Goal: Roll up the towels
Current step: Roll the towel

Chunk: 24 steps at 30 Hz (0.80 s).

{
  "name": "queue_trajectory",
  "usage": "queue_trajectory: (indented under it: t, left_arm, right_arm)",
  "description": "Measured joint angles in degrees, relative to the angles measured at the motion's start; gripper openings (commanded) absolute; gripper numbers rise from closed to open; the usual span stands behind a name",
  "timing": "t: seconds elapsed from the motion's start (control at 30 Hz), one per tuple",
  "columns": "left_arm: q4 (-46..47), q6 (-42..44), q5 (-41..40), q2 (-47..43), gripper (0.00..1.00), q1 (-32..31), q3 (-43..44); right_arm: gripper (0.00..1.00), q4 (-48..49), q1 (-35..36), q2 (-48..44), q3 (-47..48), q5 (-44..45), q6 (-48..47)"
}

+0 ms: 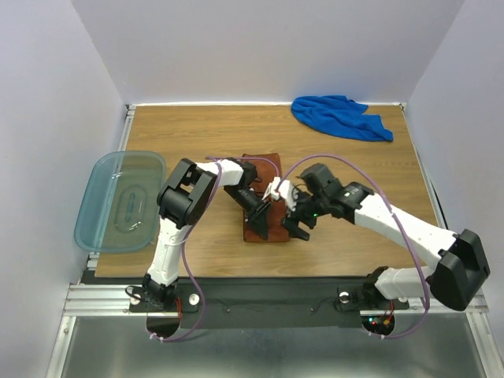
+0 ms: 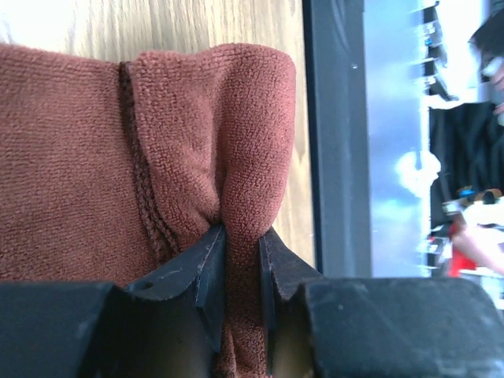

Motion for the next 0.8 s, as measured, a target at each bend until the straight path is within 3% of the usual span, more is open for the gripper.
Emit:
queue_trajectory:
  t: [0.27, 0.53, 0.7, 0.8]
  left_arm:
    - [-4.3, -1.2, 2.1, 3.2, 0.31, 0.8, 2.4]
    - [-6.8, -1.1, 3.0, 4.5, 0.31, 1.7, 2.7]
    - [-8.0, -1.0, 2.8, 4.9, 0.33, 2.2, 3.3]
    - [-8.5, -1.0, 2.6, 5.0, 0.39, 2.4, 3.5]
  right_arm:
    - [0.77, 12.1, 14.9, 7.9, -2.7, 11.6, 0.2]
    - [0.70, 21.8, 18.8, 14.0, -6.2, 20.4, -1.1]
    - [0.36, 25.0, 19.7, 17.5, -6.5, 21.8, -1.6]
    - [0.24, 25.7, 19.9, 18.3, -6.5, 21.8, -0.9]
